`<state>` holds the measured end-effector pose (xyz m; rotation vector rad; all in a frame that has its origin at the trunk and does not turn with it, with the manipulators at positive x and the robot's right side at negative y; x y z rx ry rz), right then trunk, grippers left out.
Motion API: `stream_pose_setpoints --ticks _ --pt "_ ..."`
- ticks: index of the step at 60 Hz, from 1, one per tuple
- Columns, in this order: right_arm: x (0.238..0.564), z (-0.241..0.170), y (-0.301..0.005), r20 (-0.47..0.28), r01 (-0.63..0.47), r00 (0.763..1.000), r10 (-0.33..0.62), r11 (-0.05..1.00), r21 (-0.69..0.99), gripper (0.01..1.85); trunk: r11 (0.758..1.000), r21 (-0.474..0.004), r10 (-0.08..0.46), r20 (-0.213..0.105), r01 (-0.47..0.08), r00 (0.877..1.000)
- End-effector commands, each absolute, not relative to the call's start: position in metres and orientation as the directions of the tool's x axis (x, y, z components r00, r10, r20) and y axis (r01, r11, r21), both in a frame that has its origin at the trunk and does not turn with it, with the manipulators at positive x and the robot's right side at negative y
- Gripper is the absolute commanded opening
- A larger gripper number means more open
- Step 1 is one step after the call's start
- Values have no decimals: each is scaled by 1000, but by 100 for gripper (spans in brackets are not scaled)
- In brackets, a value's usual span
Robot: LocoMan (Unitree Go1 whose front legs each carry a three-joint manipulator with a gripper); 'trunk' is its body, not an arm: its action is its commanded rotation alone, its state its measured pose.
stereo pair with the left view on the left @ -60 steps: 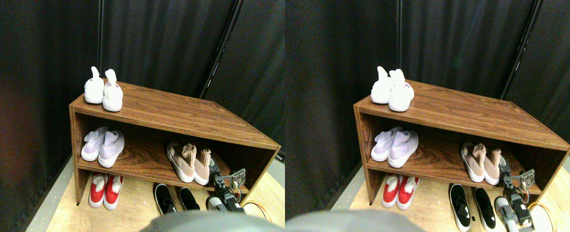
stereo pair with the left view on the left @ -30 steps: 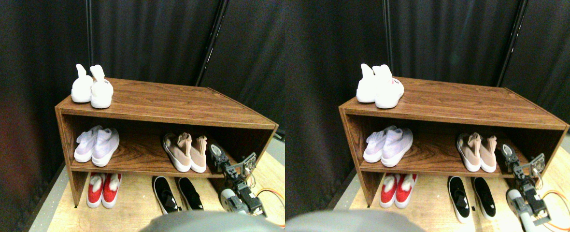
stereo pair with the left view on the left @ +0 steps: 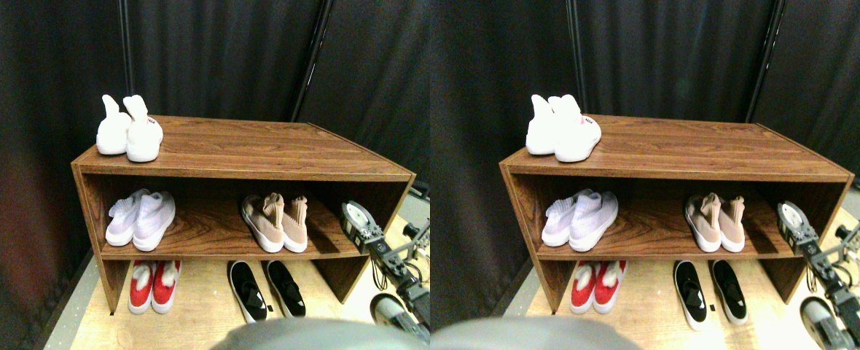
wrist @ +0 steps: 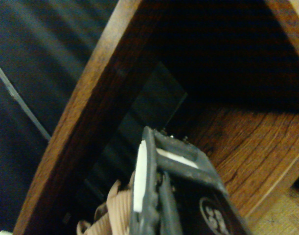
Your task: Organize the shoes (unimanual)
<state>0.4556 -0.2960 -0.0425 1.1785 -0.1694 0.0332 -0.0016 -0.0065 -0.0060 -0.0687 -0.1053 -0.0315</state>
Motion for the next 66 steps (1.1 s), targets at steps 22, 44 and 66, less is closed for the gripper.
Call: stream_pose_setpoints --ticks 22,44,66 --pt "406 -64 -290 227 -235 972 68 388 891 6 995 -94 -32 31 35 999" --pt "402 -108 -285 101 -114 993 57 317 942 6 996 -92 -19 -21 17 1000" --pt "439 -184 -300 -73 79 996 -44 162 984 6 995 -96 -4 -41 0 999"
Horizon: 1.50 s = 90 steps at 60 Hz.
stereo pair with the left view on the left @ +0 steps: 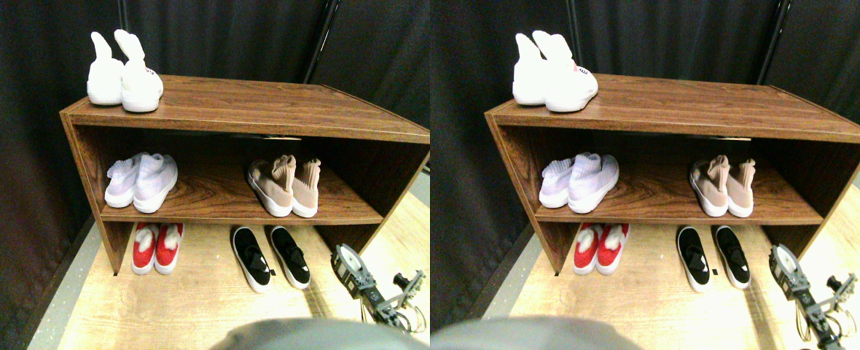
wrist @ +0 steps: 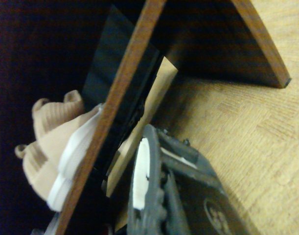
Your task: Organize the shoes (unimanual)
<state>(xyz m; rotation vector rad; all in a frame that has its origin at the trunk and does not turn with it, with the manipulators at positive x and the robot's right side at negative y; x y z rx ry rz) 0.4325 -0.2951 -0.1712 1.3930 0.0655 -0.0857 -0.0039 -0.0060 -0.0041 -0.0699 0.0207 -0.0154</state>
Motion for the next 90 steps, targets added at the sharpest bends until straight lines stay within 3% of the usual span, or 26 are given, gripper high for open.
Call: stream_pose_setpoints --ticks 1,14,25,29,47,53,59,68,90 --pt "441 -187 -301 -78 86 995 -57 156 984 6 995 -96 -4 -41 0 999" --pt "460 -203 -307 -128 148 983 -130 155 977 6 994 -105 4 -34 -8 999" --pt "482 -212 -313 -166 180 981 -104 140 974 6 994 -111 12 -30 -16 999" --pt "488 -215 -315 -180 199 974 -136 137 970 6 993 -114 15 -27 -18 1000" --pt "496 -227 -310 -252 277 946 -204 101 956 6 991 -130 37 -28 -40 999" --pt "497 -237 -307 -266 282 947 -179 77 956 6 990 -132 40 -30 -44 999" --pt "497 -247 -299 -298 311 929 -221 29 950 6 990 -133 46 -37 -50 998" --pt "498 -251 -292 -295 311 941 -166 76 948 6 989 -139 48 -38 -53 998" --pt "496 -246 -278 -322 332 939 -124 70 941 6 988 -145 55 -38 -60 998"
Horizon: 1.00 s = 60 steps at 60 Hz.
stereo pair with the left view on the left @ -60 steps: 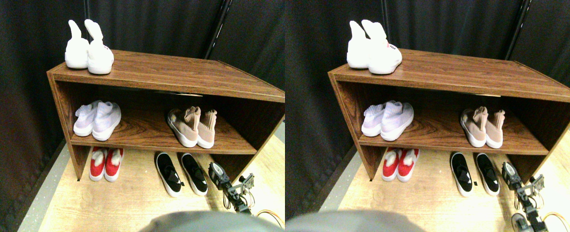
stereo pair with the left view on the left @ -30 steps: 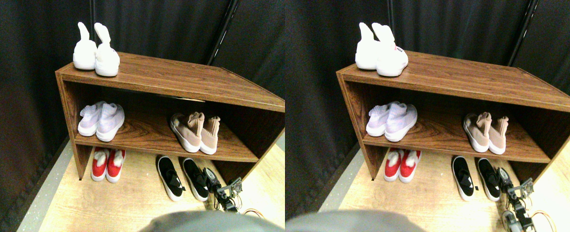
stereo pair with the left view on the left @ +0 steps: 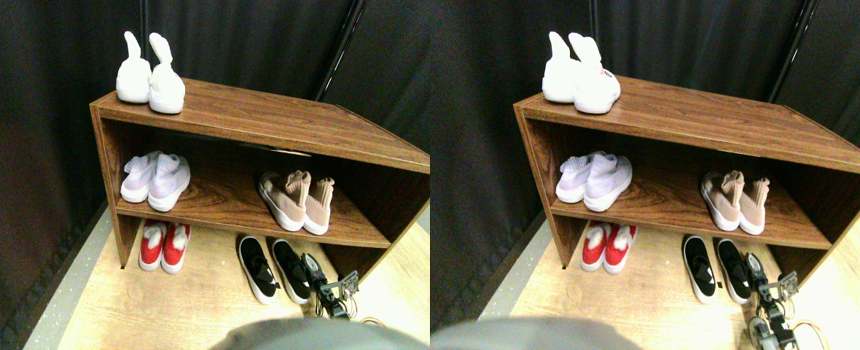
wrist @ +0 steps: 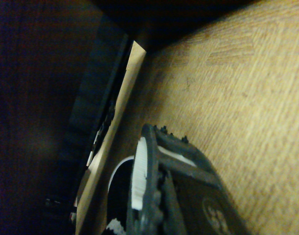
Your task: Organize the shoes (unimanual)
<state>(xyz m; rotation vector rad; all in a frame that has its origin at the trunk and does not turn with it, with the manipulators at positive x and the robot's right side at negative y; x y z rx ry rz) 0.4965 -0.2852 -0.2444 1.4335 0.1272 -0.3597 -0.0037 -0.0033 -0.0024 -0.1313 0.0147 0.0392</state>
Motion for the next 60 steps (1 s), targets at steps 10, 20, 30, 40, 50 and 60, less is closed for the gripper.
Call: stream_pose_setpoints --ticks 10,20,30,40,50,60 --pt "494 -242 -269 -317 330 939 -131 90 940 6 987 -147 58 -39 -63 998" --pt "492 -240 -263 -311 325 940 -138 95 941 6 987 -149 57 -36 -62 998" --pt "491 -237 -256 -317 330 939 -134 95 939 6 987 -150 54 -37 -59 998" --pt "491 -237 -255 -309 328 938 -156 115 938 6 988 -147 51 -37 -56 998" --pt "492 -237 -255 -315 329 940 -133 101 939 6 988 -145 45 -34 -50 998" --pt "488 -233 -248 -319 334 938 -133 109 936 6 989 -142 42 -30 -45 999"
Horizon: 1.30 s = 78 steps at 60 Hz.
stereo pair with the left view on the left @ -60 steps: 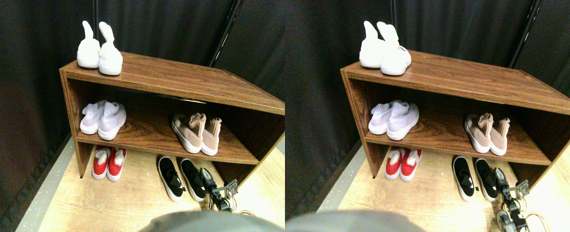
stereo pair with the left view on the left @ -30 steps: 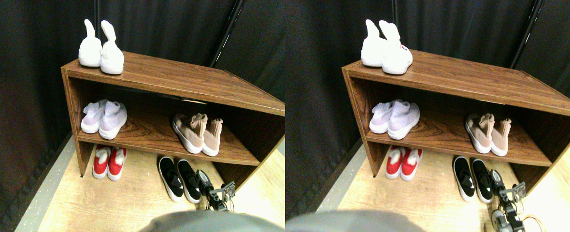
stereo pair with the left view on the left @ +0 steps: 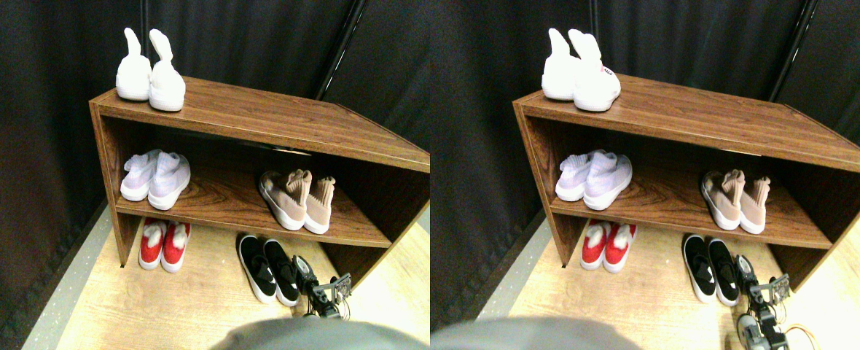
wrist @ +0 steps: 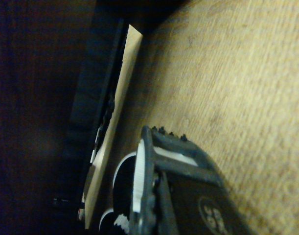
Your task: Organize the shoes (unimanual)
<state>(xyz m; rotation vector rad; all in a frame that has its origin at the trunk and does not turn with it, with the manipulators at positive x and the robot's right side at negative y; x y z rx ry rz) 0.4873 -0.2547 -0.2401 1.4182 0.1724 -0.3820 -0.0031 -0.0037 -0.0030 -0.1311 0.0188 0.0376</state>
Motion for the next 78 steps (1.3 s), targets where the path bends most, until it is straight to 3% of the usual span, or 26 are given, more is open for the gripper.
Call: stream_pose_setpoints --ticks 1,25,44,64,71,78 --pt "488 -233 -248 -320 335 938 -134 107 936 6 989 -142 41 -30 -44 999" --pt "486 -234 -241 -318 329 942 -110 99 939 6 989 -143 35 -27 -38 999" --pt "484 -233 -254 -304 326 940 -155 143 934 6 991 -132 21 -10 -22 1000" --pt "481 -191 -283 -221 257 959 -180 213 942 6 993 -113 -15 25 18 1000" --pt "471 -175 -299 -183 235 964 -196 295 926 6 994 -107 -24 35 28 999" --pt "460 -167 -309 -154 220 955 -253 260 940 6 994 -99 -31 44 35 999"
